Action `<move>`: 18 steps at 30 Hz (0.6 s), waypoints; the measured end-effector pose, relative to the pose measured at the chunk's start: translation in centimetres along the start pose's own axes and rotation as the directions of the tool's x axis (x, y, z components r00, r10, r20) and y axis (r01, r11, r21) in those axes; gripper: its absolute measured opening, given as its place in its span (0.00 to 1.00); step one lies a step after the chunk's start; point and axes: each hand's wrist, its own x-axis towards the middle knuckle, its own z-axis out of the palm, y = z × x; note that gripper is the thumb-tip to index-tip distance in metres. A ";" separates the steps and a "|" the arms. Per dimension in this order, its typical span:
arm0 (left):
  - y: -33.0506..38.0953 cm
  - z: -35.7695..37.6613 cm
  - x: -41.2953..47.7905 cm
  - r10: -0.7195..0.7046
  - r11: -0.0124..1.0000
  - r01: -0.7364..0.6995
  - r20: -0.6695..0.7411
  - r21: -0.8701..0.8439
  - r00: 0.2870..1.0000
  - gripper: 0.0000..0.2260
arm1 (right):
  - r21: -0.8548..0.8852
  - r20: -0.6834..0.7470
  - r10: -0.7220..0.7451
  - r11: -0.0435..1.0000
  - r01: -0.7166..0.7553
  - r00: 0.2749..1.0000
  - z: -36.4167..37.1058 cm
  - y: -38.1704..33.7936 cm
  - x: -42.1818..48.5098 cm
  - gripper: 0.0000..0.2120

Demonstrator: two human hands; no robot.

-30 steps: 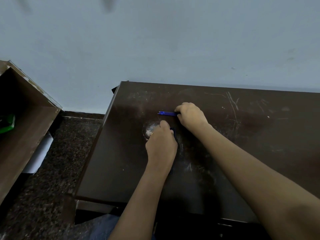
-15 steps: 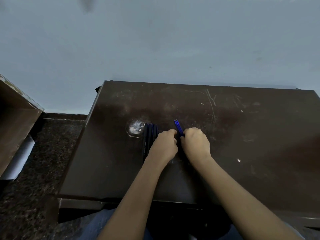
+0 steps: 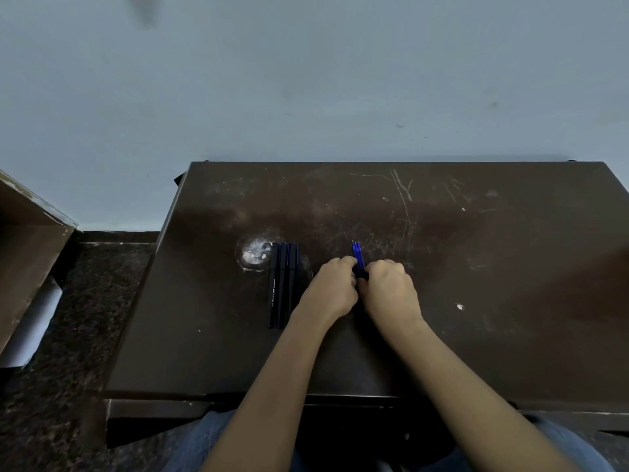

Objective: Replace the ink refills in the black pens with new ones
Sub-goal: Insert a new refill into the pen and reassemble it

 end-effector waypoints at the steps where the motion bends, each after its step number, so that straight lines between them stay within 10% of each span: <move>1: 0.0 0.1 0.1 0.001 1.000 -0.001 0.004 -0.002 1.000 0.17 | 0.022 0.014 0.002 1.000 -0.002 1.000 -0.1 0.2 0.1 0.10; 6: -0.1 0.0 0.3 -0.013 0.999 0.013 -0.007 -0.031 1.000 0.21 | 0.113 0.096 0.039 0.992 -0.050 0.995 -2.1 2.1 1.1 0.14; 18: -0.2 0.0 0.3 0.005 1.000 -0.005 0.003 -0.024 1.000 0.21 | 0.097 0.366 -0.373 0.926 0.364 0.853 -3.5 3.5 0.4 0.37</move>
